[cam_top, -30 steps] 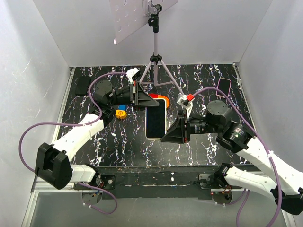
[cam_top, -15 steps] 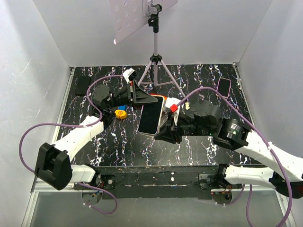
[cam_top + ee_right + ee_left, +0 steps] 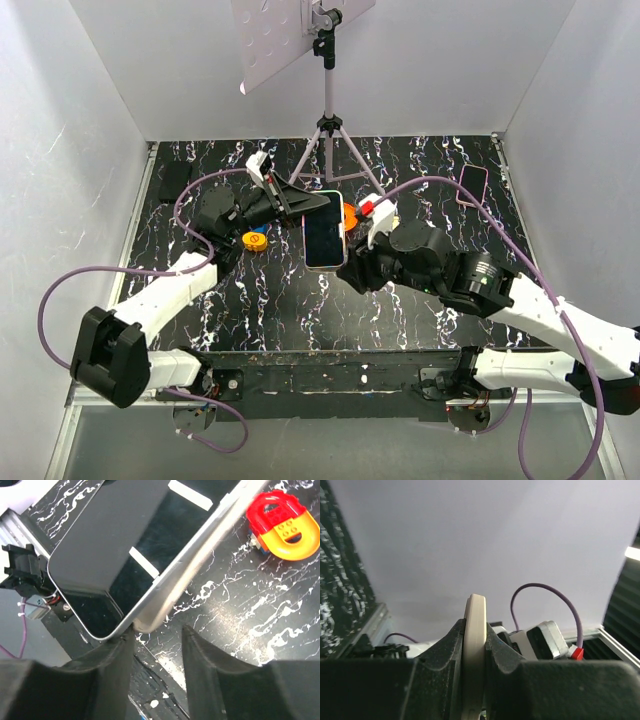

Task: Take the phone out of the phone case
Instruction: Remove the phone case from the phone.

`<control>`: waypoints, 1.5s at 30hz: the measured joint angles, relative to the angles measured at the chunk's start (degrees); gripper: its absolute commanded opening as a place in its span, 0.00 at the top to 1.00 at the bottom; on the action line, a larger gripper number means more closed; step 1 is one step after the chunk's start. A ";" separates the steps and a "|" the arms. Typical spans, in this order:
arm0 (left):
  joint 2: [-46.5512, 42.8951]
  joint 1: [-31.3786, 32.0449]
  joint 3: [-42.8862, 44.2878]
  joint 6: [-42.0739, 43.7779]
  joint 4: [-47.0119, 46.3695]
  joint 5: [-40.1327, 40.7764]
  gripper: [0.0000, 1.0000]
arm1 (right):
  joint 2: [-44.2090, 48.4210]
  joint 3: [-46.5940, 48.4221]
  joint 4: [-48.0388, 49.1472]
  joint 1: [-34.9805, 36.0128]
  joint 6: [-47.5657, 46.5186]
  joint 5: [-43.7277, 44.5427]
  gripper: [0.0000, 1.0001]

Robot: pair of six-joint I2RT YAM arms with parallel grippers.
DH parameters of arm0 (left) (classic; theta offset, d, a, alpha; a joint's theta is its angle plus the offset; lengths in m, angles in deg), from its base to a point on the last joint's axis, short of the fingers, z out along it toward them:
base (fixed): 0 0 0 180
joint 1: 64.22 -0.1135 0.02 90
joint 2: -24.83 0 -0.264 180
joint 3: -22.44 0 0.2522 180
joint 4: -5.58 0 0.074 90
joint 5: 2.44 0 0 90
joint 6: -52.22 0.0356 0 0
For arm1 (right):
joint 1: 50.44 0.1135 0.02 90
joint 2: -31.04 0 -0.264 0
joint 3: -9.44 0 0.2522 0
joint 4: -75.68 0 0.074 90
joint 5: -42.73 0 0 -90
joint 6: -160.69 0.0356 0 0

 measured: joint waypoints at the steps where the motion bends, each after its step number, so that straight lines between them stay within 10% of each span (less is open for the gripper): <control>1: -0.76 0.04 -0.02 1.86 3.04 0.74 1.00 | 0.63 -0.70 -0.04 -0.44 2.14 -0.07 0.47; 14: -13.27 1.03 0.28 20.09 27.10 10.16 1.00 | 12.15 -9.31 -1.60 -9.07 22.67 -15.17 0.47; 25: -13.88 1.03 -0.72 19.93 25.90 12.31 1.00 | 11.43 -14.27 20.87 -15.47 38.47 -35.54 0.49; 45: -14.53 1.03 -3.37 17.94 22.97 9.51 1.00 | 6.91 -17.49 27.85 -18.40 41.81 -42.77 0.52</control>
